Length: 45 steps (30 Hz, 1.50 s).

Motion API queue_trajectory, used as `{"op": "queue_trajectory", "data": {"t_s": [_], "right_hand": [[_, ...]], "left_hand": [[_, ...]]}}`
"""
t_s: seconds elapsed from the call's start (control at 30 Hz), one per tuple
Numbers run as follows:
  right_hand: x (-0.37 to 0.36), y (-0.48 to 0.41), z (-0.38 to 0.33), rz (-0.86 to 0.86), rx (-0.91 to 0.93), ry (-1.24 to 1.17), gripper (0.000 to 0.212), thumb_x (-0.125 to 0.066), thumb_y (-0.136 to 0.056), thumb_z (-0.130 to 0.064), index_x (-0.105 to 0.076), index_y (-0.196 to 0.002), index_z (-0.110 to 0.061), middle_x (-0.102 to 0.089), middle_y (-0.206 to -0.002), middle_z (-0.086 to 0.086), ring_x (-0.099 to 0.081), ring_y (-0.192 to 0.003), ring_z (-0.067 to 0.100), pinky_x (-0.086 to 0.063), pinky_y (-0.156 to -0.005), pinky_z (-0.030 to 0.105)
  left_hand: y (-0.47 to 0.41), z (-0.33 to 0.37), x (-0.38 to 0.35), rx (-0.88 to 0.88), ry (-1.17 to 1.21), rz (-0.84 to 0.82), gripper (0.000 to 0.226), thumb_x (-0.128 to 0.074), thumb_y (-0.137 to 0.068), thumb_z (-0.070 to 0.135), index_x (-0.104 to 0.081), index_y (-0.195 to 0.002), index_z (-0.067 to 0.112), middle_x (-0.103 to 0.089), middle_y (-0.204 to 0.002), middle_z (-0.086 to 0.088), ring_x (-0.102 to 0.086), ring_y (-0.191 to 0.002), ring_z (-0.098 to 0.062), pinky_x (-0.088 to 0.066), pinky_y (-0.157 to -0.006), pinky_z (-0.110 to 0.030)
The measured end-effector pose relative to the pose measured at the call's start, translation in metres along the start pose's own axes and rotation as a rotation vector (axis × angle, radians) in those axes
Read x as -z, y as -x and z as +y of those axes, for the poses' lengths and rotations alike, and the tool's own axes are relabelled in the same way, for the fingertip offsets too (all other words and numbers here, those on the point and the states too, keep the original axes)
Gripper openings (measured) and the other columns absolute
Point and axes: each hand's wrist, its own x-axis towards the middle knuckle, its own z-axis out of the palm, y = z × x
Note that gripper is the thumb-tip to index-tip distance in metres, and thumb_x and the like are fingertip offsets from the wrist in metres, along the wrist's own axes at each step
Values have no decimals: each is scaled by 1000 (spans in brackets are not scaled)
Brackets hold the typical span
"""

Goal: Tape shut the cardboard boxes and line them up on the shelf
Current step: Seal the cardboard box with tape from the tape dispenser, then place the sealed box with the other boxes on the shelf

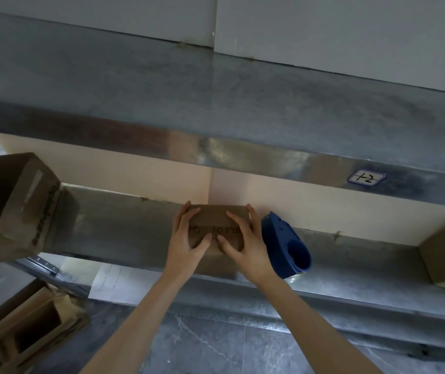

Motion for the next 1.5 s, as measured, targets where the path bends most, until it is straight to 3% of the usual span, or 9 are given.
{"op": "queue_trajectory", "data": {"t_s": [0.1, 0.17, 0.27, 0.43, 0.6, 0.7, 0.9, 1.1, 1.5], "right_hand": [[3, 0, -4, 15, -10, -7, 80, -63, -84, -58, -19, -148, -40, -3, -155, -14, -23, -126, -5, -26, -92, -1], [7, 0, -7, 58, -26, -14, 90, -65, -78, -64, -17, -150, -38, -12, -154, -10, -22, -122, -9, -28, -86, -4], [13, 4, -7, 90, -9, -27, 91, -62, -73, -72, -24, -149, -37, -30, -150, -2, -34, -131, 5, -35, -101, 15], [19, 22, 3, -16, 17, 32, 90, -57, -73, -80, -22, -148, -43, -34, -153, -4, -37, -136, 9, -39, -108, 28], [11, 31, -3, -23, 7, 75, 89, -74, -76, -54, -25, -148, -39, -45, -143, -1, -46, -125, 9, -44, -100, 25], [10, 28, -18, 58, 48, 97, 82, -79, -77, -39, -32, -145, -33, -51, -135, 1, -51, -118, 11, -50, -97, 31], [33, 24, -49, 206, 98, 135, 76, -80, -74, -46, -41, -138, -32, -54, -132, -6, -46, -108, -1, -42, -83, 12], [82, 39, -54, 325, 84, 112, 71, -76, -71, -55, -47, -131, -31, -57, -130, -8, -54, -113, 8, -51, -89, 31], [224, 106, 35, 507, -83, 278, 69, -80, -69, -55, -49, -126, -32, -60, -122, -9, -57, -109, 15, -55, -78, 38]], "left_hand": [[-1, 0, 8, 20, -4, -111, 63, -73, -87, 12, -42, -141, 21, -19, -158, 6, -32, -139, -7, -34, -112, -20], [-1, 0, 13, 13, -21, -154, 68, -74, -87, 17, -38, -144, 24, -9, -161, 12, -25, -141, 1, -28, -111, -14], [4, 0, 25, -7, -31, -153, 72, -75, -86, 26, -35, -145, 34, -10, -160, 18, -23, -137, 15, -26, -104, -3], [24, -7, 40, -4, -167, -202, 83, -67, -74, 64, -28, -145, 43, -27, -151, 21, -34, -134, 5, -34, -105, -19], [33, -3, 43, -4, -198, -173, 81, -79, -77, 36, -27, -137, 53, -43, -137, 20, -39, -118, 20, -43, -99, -21], [29, 5, 47, -1, -178, -118, 80, -80, -76, 35, -30, -135, 54, -45, -132, 23, -39, -115, 23, -37, -89, -9], [10, 35, 62, -121, -139, -95, 78, -79, -78, 34, -34, -140, 46, -43, -137, 22, -40, -116, 20, -40, -90, -16], [-5, 79, 50, -238, -154, -185, 73, -74, -82, 40, -29, -136, 60, -37, -138, 24, -42, -110, 16, -41, -85, -20], [4, 158, -91, -412, -330, -255, 69, -68, -88, 43, -34, -148, 35, -42, -148, 12, -44, -129, -14, -36, -102, -34]]}}
